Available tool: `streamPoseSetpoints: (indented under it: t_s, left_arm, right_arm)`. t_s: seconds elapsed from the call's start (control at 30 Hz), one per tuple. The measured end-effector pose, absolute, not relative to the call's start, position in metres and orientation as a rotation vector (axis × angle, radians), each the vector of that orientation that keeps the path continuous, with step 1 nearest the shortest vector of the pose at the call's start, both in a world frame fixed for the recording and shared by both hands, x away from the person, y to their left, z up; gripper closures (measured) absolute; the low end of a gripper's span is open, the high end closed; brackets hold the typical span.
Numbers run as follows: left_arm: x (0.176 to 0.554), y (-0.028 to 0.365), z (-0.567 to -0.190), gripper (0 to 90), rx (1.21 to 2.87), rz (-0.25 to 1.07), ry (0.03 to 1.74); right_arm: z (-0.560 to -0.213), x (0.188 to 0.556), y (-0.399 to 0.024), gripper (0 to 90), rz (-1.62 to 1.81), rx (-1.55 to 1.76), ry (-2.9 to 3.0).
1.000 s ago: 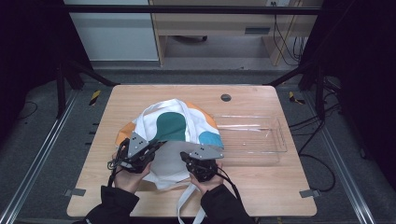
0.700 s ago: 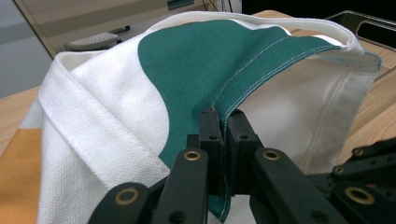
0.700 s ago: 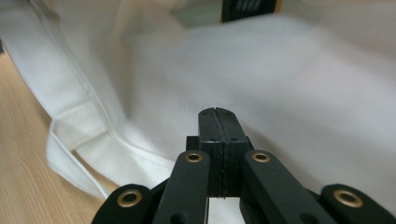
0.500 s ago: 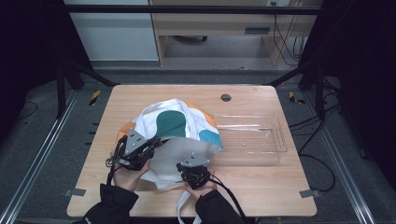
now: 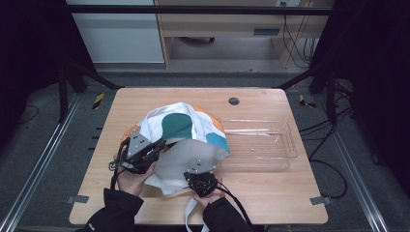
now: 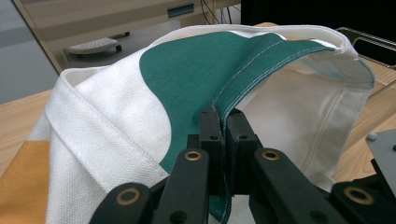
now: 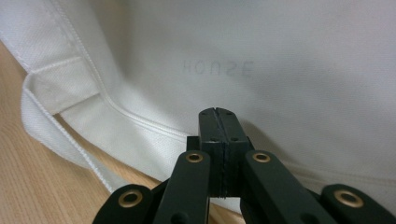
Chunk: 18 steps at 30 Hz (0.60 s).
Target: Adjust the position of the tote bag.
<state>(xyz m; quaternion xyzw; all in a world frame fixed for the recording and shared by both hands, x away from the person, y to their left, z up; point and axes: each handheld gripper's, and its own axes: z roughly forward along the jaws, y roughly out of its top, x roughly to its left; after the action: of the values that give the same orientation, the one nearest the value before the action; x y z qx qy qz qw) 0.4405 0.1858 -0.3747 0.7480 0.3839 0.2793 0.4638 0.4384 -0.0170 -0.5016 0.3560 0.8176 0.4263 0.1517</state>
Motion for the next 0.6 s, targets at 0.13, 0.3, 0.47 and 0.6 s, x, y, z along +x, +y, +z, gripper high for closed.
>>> streamPoseSetpoints:
  t_s: [0.13, 0.3, 0.47, 0.6]
  left_arm:
    - [0.442, 0.186, -0.372, 86.9, 1.838, 0.683, 0.948]
    - [0.445, 0.186, -0.368, 87.1, 1.836, 0.686, 0.947]
    - [0.450, 0.187, -0.362, 87.3, 1.832, 0.688, 0.942]
    - [0.452, 0.188, -0.358, 87.3, 1.828, 0.692, 0.939]
  right_arm:
    - [-0.502, 0.439, -0.016, 90.0, 1.209, 1.024, 2.353]
    - [-0.503, 0.440, -0.015, 90.0, 1.182, 1.020, 2.363]
    - [-0.504, 0.441, -0.013, 90.0, 1.158, 1.026, 2.375]
    - [-0.505, 0.442, -0.012, 90.0, 1.140, 1.024, 2.384]
